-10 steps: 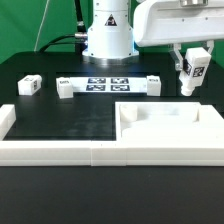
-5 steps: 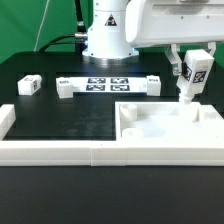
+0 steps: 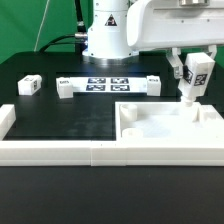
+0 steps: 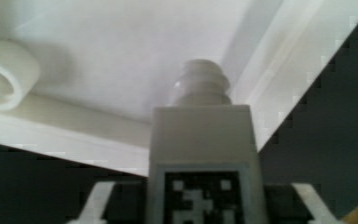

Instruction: Assemble one leg

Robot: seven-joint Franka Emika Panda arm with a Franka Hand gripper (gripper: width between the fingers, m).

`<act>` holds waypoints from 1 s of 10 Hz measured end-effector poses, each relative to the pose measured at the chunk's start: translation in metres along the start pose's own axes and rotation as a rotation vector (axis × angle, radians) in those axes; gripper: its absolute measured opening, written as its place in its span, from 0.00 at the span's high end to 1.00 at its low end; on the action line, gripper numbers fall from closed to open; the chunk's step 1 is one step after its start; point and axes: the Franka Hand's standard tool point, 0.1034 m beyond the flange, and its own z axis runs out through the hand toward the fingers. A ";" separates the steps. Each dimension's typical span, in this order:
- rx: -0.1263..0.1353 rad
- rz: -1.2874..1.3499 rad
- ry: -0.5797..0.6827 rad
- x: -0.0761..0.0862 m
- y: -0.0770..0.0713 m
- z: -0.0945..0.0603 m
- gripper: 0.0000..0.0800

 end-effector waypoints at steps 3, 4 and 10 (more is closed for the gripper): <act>-0.005 -0.004 0.036 0.028 0.008 0.014 0.64; -0.012 -0.003 0.065 0.032 0.009 0.016 0.64; -0.007 -0.012 0.067 0.020 0.000 0.033 0.64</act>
Offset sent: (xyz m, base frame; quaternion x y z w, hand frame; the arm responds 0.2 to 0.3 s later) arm 0.0251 0.0046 0.0031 -0.0064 0.0953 0.0009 0.9954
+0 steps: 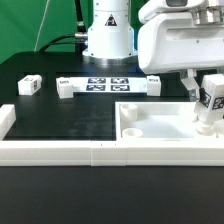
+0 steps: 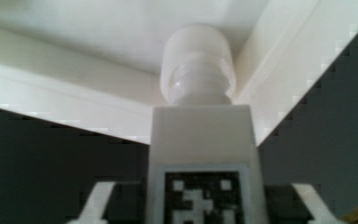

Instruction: Assemble one leg

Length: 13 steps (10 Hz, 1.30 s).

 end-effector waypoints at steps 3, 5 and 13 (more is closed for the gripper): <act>-0.005 0.000 0.021 0.000 0.001 0.004 0.64; -0.005 0.000 0.019 -0.002 0.000 0.007 0.64; -0.010 0.000 0.045 -0.006 -0.001 0.012 0.22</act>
Offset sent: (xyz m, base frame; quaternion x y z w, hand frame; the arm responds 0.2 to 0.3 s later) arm 0.0025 -0.0010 -0.0052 -0.0052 0.0074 -0.0044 0.9999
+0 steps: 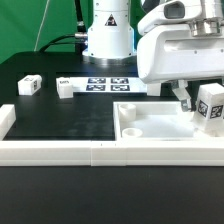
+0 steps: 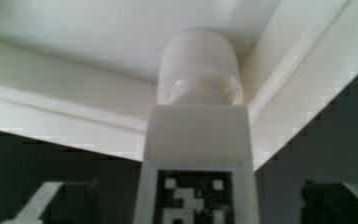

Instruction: Assemble one leg

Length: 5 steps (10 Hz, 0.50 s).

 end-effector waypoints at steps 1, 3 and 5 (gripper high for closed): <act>0.000 0.000 0.000 0.000 0.000 0.000 0.22; 0.000 0.000 0.000 0.000 0.000 0.000 0.19; 0.000 0.000 0.001 0.000 0.000 0.000 0.19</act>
Offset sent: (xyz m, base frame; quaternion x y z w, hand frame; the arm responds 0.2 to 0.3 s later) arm 0.0000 0.0000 0.0000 0.0000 0.0000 0.0000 1.0000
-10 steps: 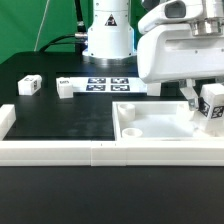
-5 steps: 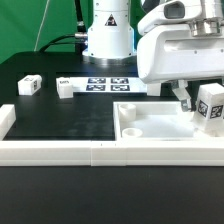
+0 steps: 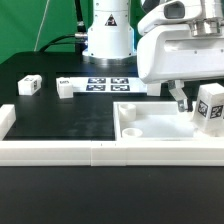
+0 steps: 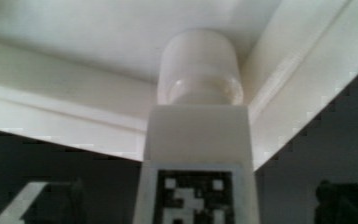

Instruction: Assemble one leg

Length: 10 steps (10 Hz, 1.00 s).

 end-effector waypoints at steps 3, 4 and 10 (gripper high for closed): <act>0.008 -0.005 -0.034 0.012 0.001 -0.019 0.19; 0.015 -0.007 -0.059 0.011 -0.001 -0.018 0.19; 0.071 0.015 -0.417 0.004 0.006 -0.007 0.19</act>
Offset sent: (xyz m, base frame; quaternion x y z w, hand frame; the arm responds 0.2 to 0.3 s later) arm 0.0000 0.0000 0.0000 0.0000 -0.0799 0.0000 0.9968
